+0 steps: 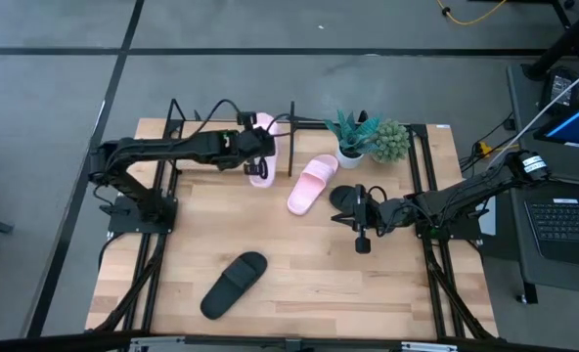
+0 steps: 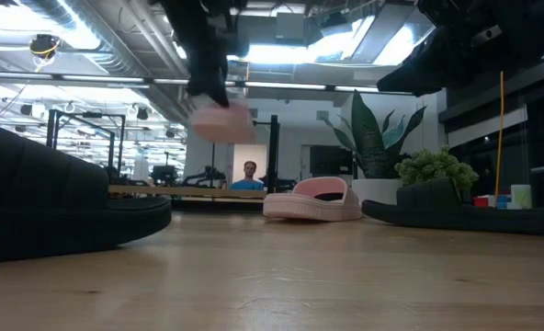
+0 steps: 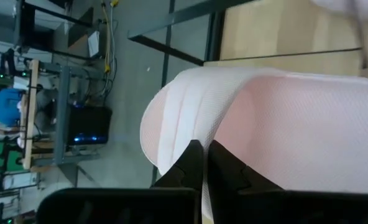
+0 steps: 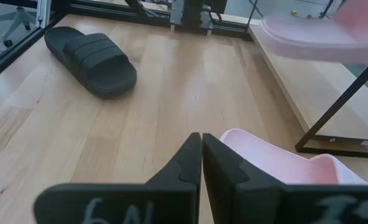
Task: Pick and place slides into the shelf
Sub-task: Put the left pink slide on the shelf
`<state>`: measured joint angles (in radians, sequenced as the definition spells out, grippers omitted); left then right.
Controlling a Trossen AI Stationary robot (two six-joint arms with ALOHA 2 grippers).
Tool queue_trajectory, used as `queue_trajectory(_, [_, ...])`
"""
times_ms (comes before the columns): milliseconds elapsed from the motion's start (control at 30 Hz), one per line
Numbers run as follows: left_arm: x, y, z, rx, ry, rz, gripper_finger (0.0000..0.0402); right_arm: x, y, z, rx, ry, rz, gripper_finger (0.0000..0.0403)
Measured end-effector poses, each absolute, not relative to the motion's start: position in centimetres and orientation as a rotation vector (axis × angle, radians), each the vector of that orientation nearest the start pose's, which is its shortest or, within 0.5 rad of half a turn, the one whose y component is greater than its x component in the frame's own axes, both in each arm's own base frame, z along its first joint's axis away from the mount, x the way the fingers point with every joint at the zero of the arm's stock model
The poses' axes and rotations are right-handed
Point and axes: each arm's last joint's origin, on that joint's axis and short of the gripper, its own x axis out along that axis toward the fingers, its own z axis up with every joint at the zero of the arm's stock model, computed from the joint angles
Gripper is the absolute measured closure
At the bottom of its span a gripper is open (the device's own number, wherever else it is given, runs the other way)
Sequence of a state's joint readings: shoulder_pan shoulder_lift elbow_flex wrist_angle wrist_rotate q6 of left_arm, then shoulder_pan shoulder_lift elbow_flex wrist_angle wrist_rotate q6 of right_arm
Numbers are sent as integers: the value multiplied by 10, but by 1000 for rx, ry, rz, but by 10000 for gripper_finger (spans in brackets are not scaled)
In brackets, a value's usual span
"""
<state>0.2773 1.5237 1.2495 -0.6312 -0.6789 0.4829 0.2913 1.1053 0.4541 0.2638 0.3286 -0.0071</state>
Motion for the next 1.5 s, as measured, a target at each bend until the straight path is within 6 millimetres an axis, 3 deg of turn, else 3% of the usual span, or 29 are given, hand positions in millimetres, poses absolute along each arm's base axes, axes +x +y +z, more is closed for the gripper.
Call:
queue_trajectory(300, [317,140,262,604,1126,622,401,214,54,203,-126,370,-36,386])
queue_trajectory(667, [316,168,248,533,1119,608,401,214,54,202,-127,373,-35,386])
queue_trajectory(1500, [320,176,246,498,1050,579,401,214,54,202,-125,374,-36,386])
